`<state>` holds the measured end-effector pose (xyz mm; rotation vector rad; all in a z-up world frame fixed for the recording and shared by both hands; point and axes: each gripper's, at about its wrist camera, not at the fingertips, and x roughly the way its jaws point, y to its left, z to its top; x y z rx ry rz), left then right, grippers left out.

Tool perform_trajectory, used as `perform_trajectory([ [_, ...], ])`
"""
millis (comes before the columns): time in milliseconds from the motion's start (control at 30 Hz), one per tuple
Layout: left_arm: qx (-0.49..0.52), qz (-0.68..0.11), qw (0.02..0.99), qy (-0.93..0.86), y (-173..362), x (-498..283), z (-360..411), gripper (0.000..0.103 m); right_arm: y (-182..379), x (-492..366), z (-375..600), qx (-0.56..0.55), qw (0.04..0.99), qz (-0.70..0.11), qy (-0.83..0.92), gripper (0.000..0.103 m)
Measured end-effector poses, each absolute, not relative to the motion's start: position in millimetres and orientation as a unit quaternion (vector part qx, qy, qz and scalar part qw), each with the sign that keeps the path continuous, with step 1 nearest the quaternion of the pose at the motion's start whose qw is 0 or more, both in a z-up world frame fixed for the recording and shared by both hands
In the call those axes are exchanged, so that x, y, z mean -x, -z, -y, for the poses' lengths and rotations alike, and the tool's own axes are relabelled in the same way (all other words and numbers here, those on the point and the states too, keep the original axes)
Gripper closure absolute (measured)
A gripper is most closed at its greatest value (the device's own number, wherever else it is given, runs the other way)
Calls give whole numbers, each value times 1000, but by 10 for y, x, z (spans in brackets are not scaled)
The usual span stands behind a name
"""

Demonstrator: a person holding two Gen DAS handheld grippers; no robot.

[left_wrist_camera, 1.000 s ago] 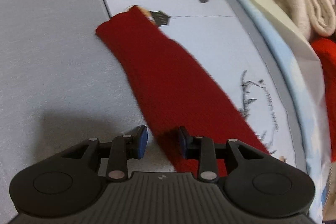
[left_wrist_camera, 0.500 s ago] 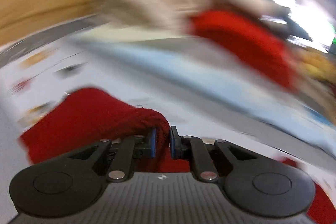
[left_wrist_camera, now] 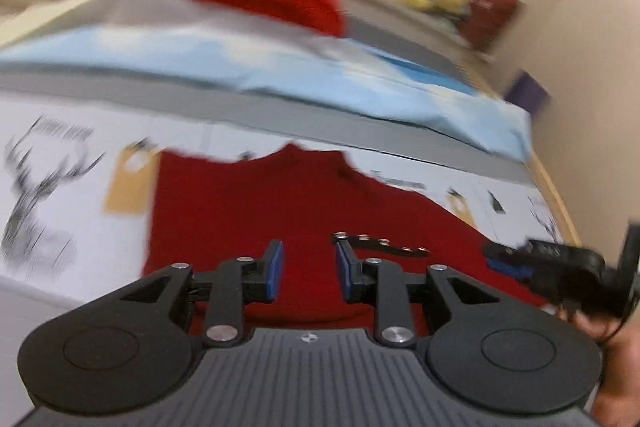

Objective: Fold small clothes

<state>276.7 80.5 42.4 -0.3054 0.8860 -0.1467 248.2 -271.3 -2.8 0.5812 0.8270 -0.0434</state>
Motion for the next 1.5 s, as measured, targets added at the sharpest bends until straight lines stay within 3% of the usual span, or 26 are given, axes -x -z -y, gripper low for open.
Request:
perform_trajectory([
  [133, 102, -401, 910, 20, -332, -2686, -877, 63, 88, -2525, 2812, -326, 857, -398, 29, 77],
  [233, 72, -462, 884, -22, -24, -2804, -940, 65, 200, -2528, 2903, -357, 841, -404, 46, 77],
  [567, 117, -475, 872, -7, 89, -3126, -1102, 64, 941, -2667, 2994, -409, 765, -491, 81, 77],
  [1033, 206, -494, 843, -52, 226, -3318, -1662, 64, 1351, -3020, 2921, -393, 763, -500, 117, 78],
  [1200, 201, -498, 842, -47, 255, -3349, -1578, 64, 1162, -3051, 2893, -350, 807, -464, 105, 95],
  [1400, 187, -506, 841, -35, 328, -3366, -1451, 64, 499, -2922, 2770, -273, 899, -339, 55, 97],
  [1500, 181, -511, 840, -33, 376, -3375, -1407, 64, 483, -2858, 2919, -270, 902, -326, 80, 96],
])
